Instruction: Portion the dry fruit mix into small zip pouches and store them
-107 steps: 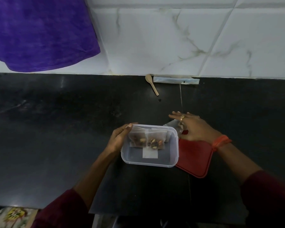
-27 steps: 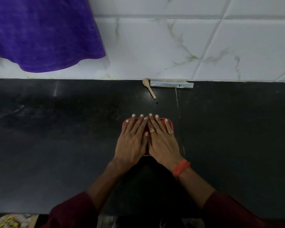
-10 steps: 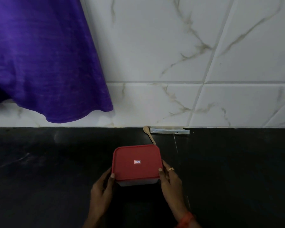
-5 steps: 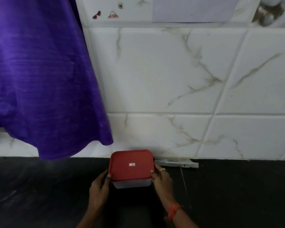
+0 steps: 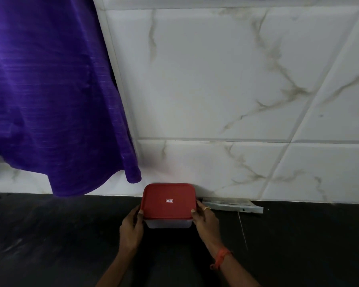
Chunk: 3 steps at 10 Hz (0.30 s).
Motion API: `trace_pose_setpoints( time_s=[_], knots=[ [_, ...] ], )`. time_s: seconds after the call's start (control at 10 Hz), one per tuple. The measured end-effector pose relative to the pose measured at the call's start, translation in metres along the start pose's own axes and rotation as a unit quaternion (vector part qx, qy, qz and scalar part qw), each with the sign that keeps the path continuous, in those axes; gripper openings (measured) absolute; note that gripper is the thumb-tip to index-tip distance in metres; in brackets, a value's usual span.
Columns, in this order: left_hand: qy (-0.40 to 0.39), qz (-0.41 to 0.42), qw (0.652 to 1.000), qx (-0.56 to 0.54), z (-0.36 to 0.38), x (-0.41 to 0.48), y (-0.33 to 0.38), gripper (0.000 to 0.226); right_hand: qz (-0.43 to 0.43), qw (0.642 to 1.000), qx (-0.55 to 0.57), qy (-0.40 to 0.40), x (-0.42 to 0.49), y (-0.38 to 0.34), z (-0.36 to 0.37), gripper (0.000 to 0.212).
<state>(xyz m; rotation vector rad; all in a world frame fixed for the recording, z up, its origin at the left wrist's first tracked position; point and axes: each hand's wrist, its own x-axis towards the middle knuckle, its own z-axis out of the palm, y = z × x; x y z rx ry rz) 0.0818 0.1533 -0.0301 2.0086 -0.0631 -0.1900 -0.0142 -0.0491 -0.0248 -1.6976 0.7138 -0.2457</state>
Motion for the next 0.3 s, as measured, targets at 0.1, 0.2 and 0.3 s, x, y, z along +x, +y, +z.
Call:
trace_pose_setpoints(
  time_s=[0.1, 0.2, 0.3],
  knots=[
    [-0.023, -0.015, 1.0, 0.01, -0.003, 0.006, 0.007, 0.043, -0.005, 0.999, -0.013, -0.03, -0.001, -0.001, -0.003, 0.051],
    [-0.028, -0.003, 0.999, 0.018, -0.001, 0.001, 0.019, 0.052, -0.043, 0.997, -0.058, -0.041, -0.006, -0.007, -0.009, 0.053],
    [-0.003, 0.071, 0.997, 0.034, 0.008, -0.013, 0.03, 0.065, -0.103, 0.991, -0.079, 0.016, -0.011, -0.013, -0.015, 0.053]
  ],
)
